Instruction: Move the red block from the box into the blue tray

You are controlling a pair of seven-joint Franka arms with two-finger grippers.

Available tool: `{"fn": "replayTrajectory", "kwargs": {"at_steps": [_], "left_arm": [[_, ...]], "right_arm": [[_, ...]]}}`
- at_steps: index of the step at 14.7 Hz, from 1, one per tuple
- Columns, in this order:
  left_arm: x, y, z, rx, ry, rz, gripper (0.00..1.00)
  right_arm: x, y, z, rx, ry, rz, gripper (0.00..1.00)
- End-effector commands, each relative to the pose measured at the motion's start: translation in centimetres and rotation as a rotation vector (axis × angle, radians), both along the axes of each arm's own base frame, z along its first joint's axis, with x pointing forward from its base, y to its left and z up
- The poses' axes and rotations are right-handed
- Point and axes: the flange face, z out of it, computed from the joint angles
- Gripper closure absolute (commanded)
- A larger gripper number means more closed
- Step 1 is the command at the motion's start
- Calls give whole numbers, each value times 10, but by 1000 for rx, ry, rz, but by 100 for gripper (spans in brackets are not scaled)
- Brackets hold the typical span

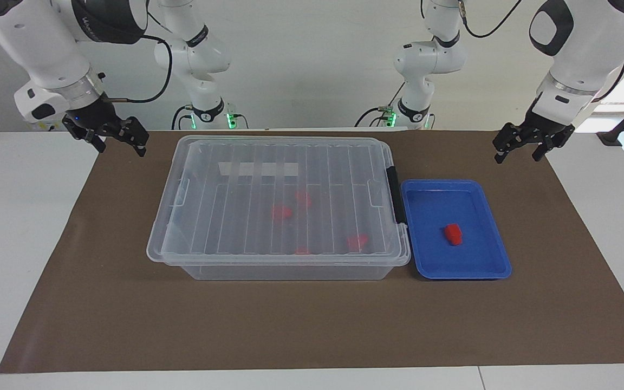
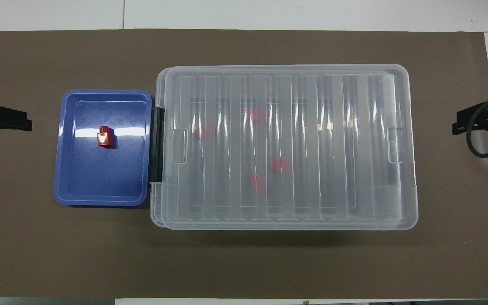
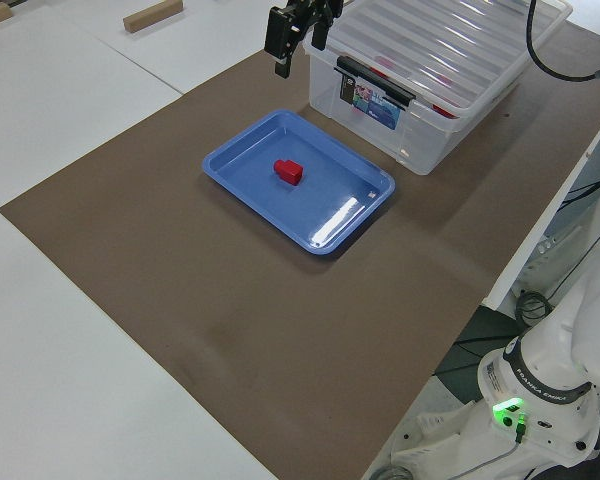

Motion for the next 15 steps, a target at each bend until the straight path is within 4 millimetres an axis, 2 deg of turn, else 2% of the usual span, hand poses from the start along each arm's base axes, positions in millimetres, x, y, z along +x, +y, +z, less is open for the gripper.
{"fn": "replayTrajectory", "kwargs": {"at_steps": [1,15], "left_arm": [[-5,2,5,-15,5,12,0],[-5,2,5,-15,5,12,0]], "right_arm": [[3,-2,1,-4,-11,24,0],[4,-1,2,-3,-14,38,0]]}}
